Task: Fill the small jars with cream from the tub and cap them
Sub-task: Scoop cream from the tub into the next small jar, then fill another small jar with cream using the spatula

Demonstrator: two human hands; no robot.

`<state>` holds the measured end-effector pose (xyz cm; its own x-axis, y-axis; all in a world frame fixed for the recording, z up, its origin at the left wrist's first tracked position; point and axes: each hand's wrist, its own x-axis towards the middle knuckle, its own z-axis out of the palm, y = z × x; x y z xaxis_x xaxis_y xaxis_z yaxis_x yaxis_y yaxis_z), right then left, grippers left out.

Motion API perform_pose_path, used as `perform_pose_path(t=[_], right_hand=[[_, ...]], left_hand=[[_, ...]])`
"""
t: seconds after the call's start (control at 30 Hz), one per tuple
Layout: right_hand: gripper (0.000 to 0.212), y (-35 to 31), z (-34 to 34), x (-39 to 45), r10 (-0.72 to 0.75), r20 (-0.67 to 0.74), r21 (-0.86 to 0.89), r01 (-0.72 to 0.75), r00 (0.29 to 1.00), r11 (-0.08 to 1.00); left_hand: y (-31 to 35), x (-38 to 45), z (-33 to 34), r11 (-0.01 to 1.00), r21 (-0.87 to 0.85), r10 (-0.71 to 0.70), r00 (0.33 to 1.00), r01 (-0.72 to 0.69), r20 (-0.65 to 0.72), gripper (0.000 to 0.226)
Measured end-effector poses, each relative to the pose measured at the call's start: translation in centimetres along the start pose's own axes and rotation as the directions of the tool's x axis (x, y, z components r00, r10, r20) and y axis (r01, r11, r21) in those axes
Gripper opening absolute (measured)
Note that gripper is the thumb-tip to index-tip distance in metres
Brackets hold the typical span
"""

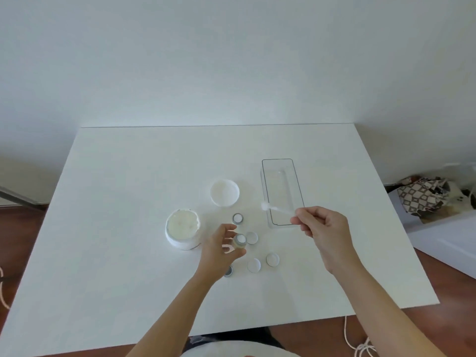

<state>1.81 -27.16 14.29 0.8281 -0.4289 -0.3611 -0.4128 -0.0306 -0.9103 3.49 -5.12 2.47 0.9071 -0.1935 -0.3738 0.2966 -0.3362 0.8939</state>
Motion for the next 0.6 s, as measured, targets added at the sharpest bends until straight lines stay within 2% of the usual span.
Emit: perform_pose_path(t=[0.2,0.43,0.6], right_hand=[[0.009,0.8,-1.0,-0.8,0.003,-0.005,0.018,-0.003,1.000,1.000],[0.008,0.8,-0.8,-0.9,0.035,0.032,0.067,-0.037,0.999,0.997],[0.007,0.6,-0.6,-1.0,0.029,0.063,0.060,-0.033,0.998,0.998]], left_hand=[[-1.6,1.5,1.6,0.989,0.129,-0.049,0.986,0.070,-0.157,0.051],[-2.0,2.0,2.2,0.935,0.343,-0.006,0.968,0.094,-0.250,0.047],[-2.0,2.0,2.6,0.914,0.391,0.012,0.956,0.108,-0.292,0.050]])
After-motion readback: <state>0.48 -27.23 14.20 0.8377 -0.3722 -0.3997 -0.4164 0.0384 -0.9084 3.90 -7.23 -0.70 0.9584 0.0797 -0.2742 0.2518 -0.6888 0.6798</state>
